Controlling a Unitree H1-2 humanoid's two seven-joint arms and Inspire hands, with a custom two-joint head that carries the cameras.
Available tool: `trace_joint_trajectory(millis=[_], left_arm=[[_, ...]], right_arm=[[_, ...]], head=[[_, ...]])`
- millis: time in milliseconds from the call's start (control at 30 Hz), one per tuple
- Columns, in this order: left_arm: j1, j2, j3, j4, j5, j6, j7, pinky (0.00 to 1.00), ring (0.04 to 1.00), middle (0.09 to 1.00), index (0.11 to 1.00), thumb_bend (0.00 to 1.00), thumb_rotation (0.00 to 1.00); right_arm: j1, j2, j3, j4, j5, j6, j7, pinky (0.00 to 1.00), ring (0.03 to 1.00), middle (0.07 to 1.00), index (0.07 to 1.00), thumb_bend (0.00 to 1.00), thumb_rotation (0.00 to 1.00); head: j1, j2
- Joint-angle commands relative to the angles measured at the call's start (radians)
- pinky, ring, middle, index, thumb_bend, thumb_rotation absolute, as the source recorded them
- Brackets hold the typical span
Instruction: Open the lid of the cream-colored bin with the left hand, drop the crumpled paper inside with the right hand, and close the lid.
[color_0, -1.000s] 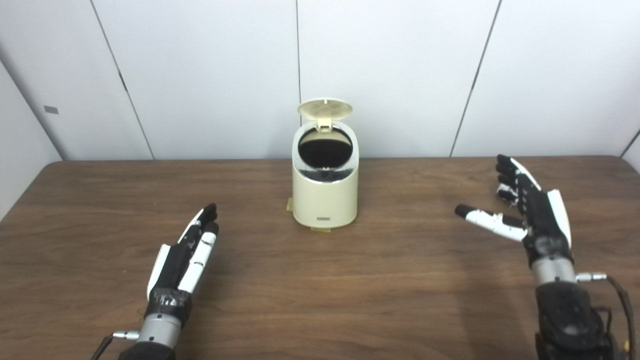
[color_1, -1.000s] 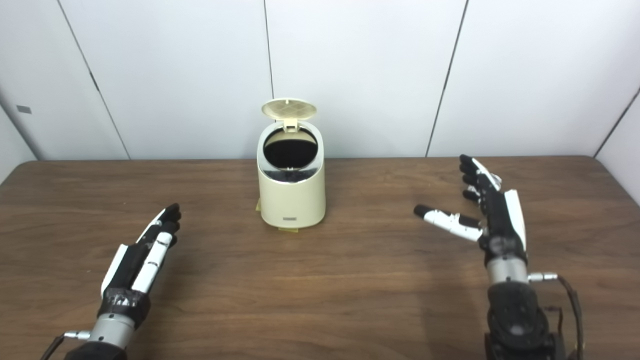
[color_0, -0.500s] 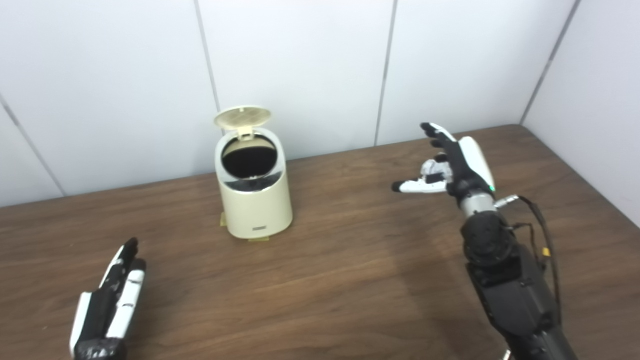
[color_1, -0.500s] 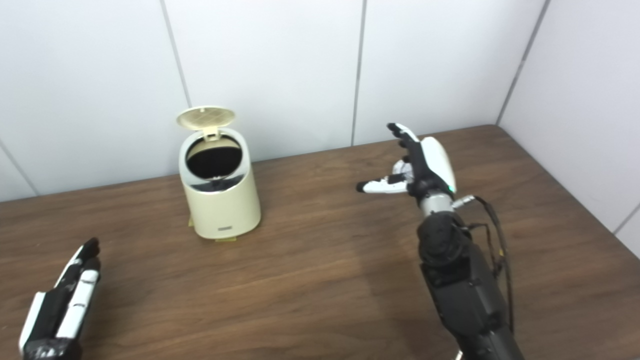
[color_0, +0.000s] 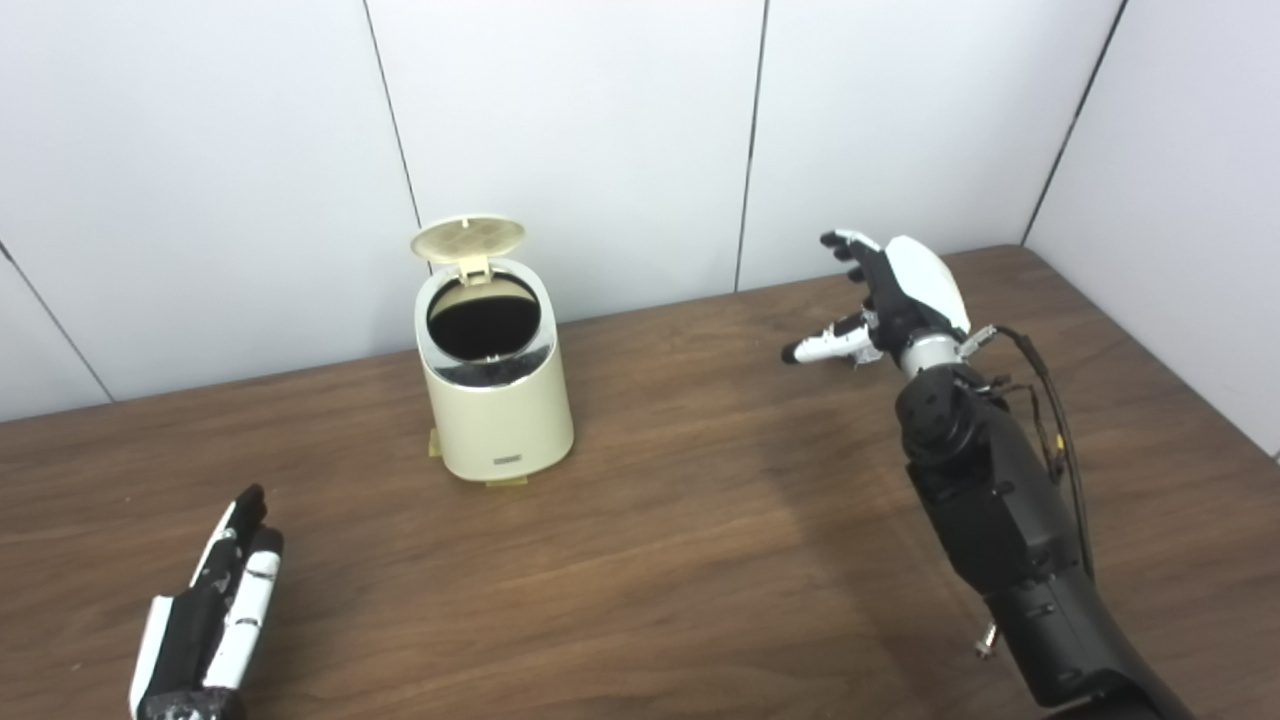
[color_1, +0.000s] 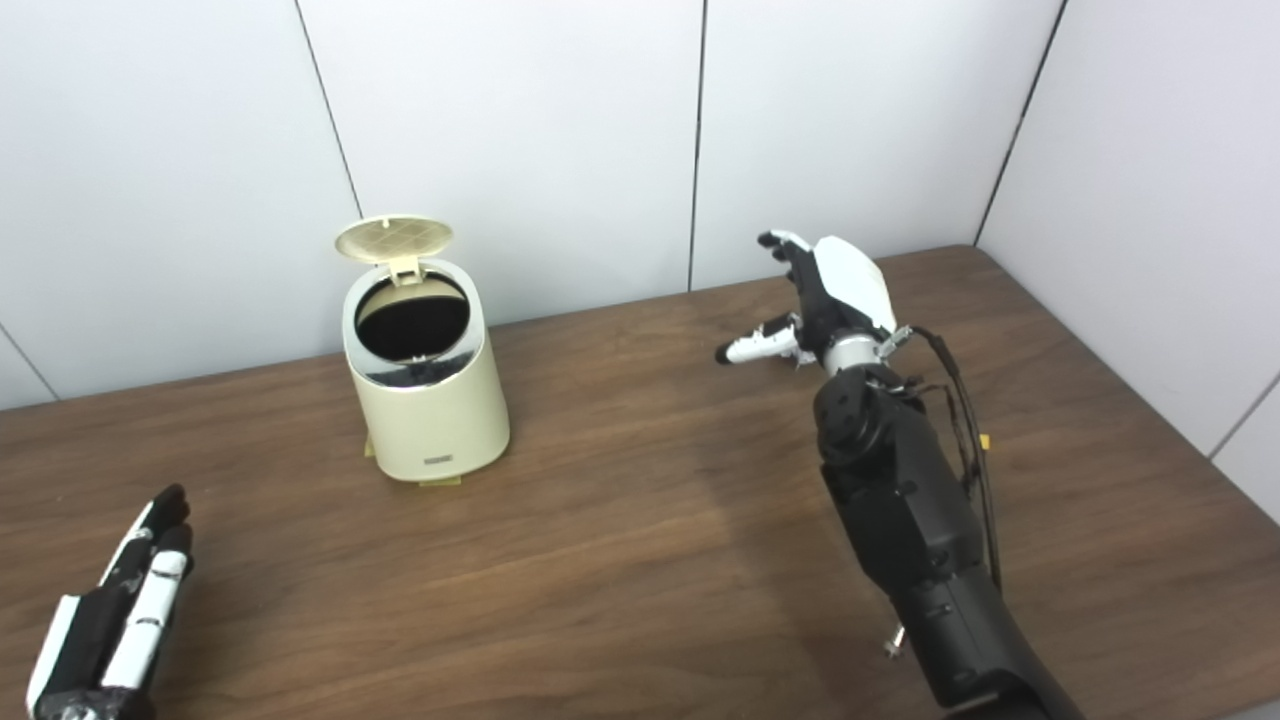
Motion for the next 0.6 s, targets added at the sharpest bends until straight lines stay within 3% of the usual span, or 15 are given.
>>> trace_joint_trajectory(millis=[0, 333, 567], left_arm=[[-0.014, 0.007, -0.006, -0.04, 0.001, -0.019, 0.001, 1.0, 0.99, 0.982, 0.993, 0.42, 0.73], [-0.006, 0.005, -0.012, -0.062, -0.007, -0.002, 0.003, 1.0, 0.993, 0.977, 0.986, 0.43, 0.69], [-0.002, 0.013, -0.02, -0.072, -0.002, 0.009, -0.003, 1.0, 0.996, 0.977, 0.992, 0.43, 0.7]], right_arm=[[-0.049, -0.019, -0.014, 0.001, 0.011, -0.011, -0.057, 0.73, 0.846, 0.867, 0.842, 1.0, 0.16], [-0.075, -0.04, -0.016, 0.086, 0.079, -0.024, -0.129, 0.65, 0.811, 0.865, 0.839, 0.98, 0.14], [-0.083, -0.059, -0.002, 0.122, 0.097, -0.032, -0.162, 0.66, 0.806, 0.857, 0.825, 0.99, 0.16]], head=[[0.0, 0.001], [0.008, -0.002], [0.012, -0.003]])
